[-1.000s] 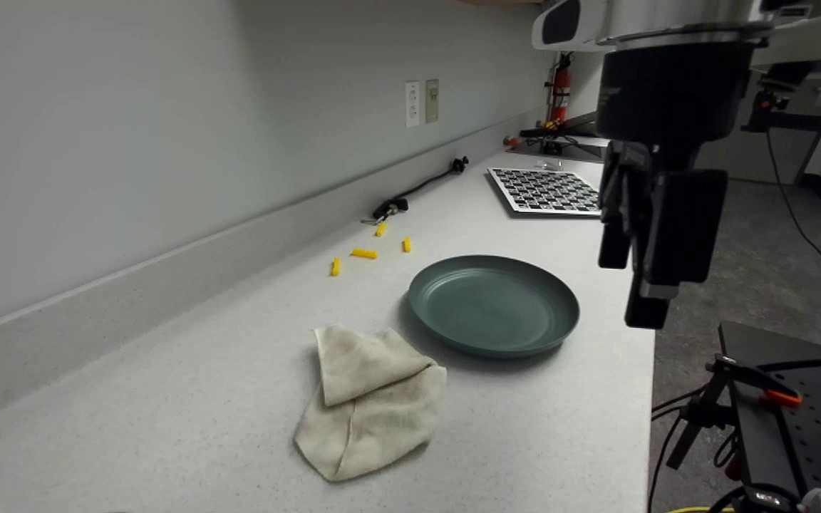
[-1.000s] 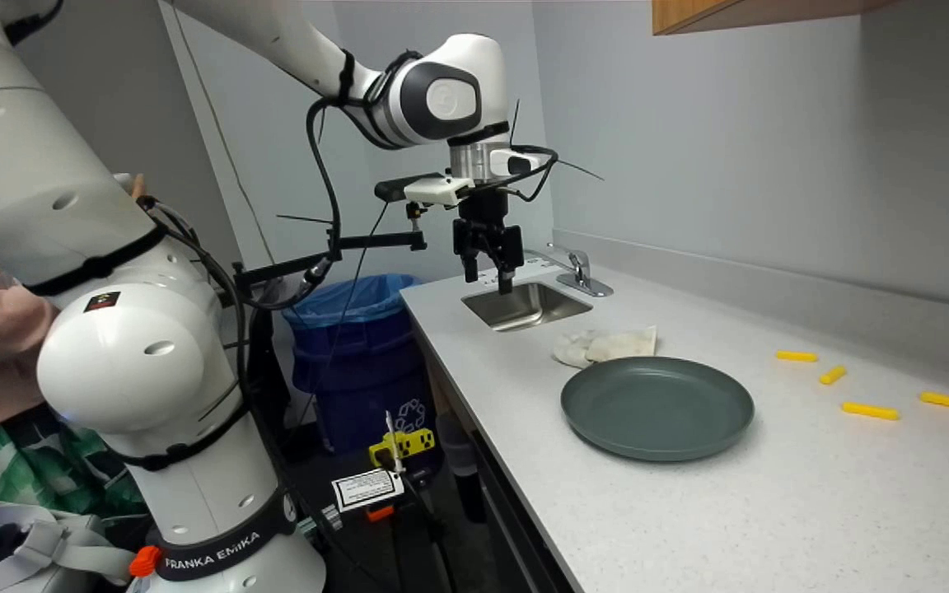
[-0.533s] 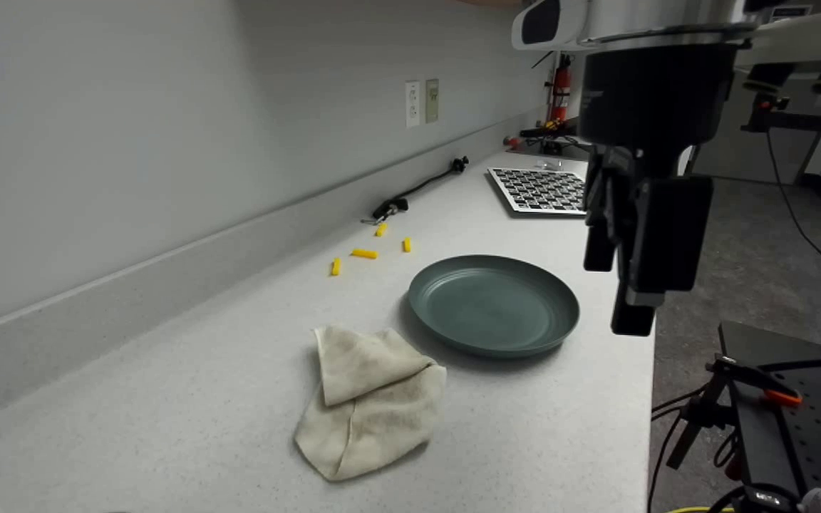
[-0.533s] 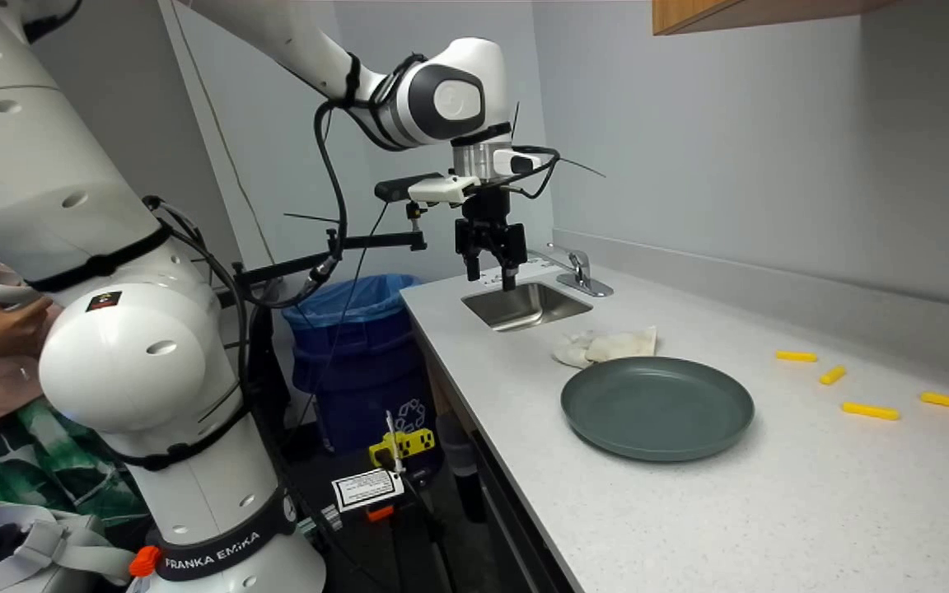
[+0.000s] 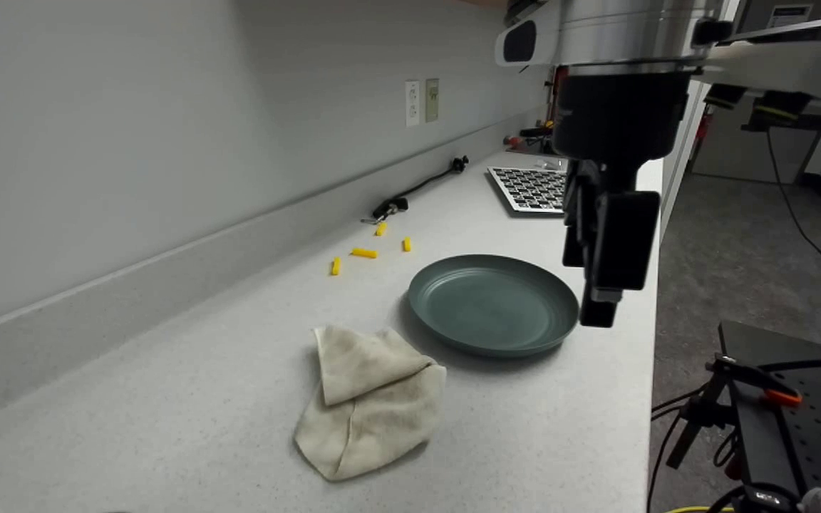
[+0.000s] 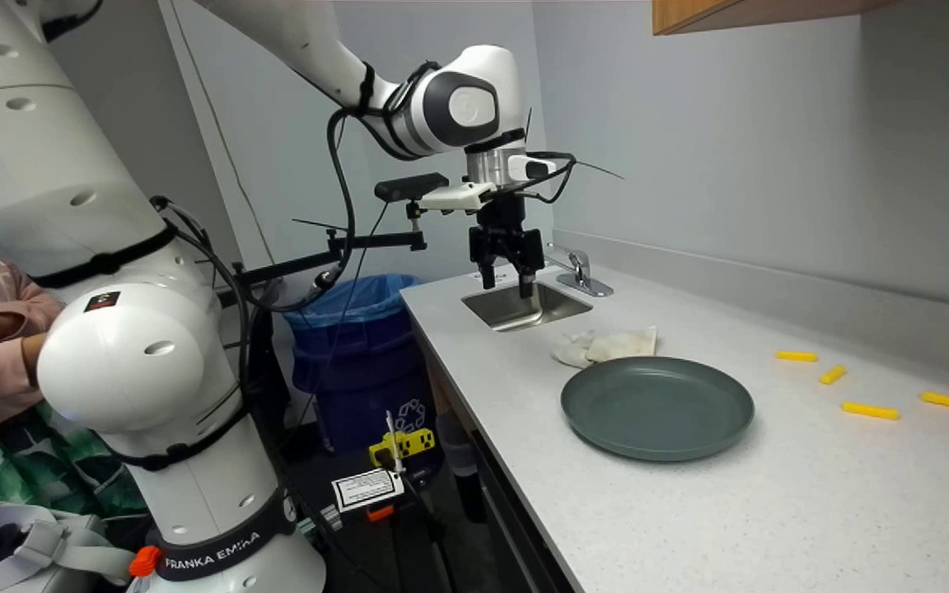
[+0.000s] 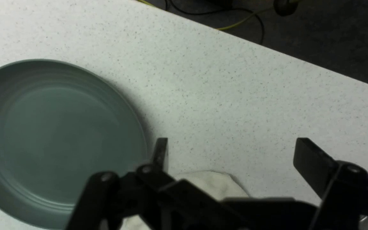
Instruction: Pick up the towel from the table, wipe the grey plate and put the towel back on the table.
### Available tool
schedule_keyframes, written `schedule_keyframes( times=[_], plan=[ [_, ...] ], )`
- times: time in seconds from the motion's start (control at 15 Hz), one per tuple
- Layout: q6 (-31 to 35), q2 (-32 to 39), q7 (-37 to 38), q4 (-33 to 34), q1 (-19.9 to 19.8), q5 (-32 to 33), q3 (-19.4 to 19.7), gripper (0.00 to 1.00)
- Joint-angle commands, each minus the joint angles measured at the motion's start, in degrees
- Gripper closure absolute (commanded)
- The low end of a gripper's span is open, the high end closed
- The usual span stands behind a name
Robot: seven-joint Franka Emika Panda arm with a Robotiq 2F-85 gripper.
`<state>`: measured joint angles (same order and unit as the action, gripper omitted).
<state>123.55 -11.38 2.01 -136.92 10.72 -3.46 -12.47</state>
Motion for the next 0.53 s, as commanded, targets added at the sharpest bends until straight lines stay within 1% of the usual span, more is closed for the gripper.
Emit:
schedule_keyframes(
  times=[0.0, 0.13, 0.27, 0.47],
  plan=[
    [3.44, 6.80, -1.18, 4.76, -0.85, 4.39, 0.90, 0.00],
    [6.12, 10.37, -1.62, 6.85, -0.86, 5.94, 1.27, 0.00],
    [9.31, 13.72, -2.17, 8.74, -0.71, 5.81, 1.68, 0.00],
    [15.13, 18.10, -0.65, 11.13, -0.43, 5.28, 1.82, 0.00]
  ],
)
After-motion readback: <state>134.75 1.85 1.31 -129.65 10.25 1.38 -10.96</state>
